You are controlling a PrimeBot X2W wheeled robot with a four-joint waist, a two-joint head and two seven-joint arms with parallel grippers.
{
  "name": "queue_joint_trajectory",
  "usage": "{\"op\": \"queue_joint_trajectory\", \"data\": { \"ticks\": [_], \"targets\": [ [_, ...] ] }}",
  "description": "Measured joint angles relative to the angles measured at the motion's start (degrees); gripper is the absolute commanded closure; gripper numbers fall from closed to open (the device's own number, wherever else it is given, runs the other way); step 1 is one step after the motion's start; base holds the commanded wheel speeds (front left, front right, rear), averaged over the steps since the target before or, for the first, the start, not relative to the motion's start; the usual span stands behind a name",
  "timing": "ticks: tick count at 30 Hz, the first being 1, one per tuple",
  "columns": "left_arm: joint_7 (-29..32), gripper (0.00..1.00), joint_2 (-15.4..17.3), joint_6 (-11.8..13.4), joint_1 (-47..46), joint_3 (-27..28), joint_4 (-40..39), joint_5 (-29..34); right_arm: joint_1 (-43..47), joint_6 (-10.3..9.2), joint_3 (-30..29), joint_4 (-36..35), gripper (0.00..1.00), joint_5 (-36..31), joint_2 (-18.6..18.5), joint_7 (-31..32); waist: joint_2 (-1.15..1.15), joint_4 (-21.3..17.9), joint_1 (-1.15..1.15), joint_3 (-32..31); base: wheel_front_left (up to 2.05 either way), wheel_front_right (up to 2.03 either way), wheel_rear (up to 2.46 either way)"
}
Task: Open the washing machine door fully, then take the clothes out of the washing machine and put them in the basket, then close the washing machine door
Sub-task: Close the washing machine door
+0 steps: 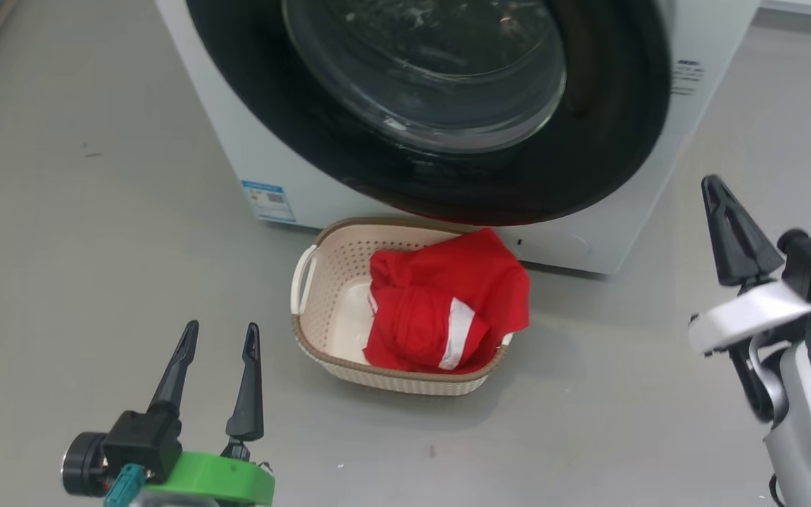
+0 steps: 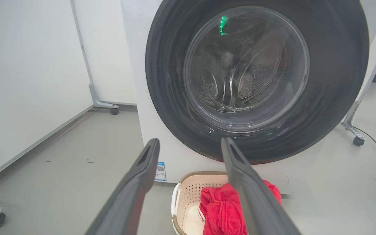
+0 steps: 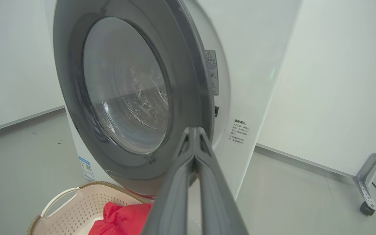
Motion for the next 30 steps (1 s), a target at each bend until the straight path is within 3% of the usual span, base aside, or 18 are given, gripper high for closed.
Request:
{"op": "queue_joint_trajectory", "data": {
  "ticks": [19, 30],
  "targets": [
    [-0.18, 0.0, -1.61, -0.52, -7.23, -1.14, -1.93, 0.15, -17.68, 1.0, 1.12, 3.67, 1.0, 4.72, -5.12, 6.19, 0.0, 10.87, 0.01, 8.11, 0.0, 0.0, 0.0],
    [-0.18, 0.0, -1.85, -0.52, -7.53, -1.37, -1.91, 0.14, -22.92, 1.0, 1.6, 7.23, 1.0, 7.62, -7.31, 7.6, 0.0, 14.5, 0.01, 11.12, 0.0, 0.0, 0.0]
  ]
}}
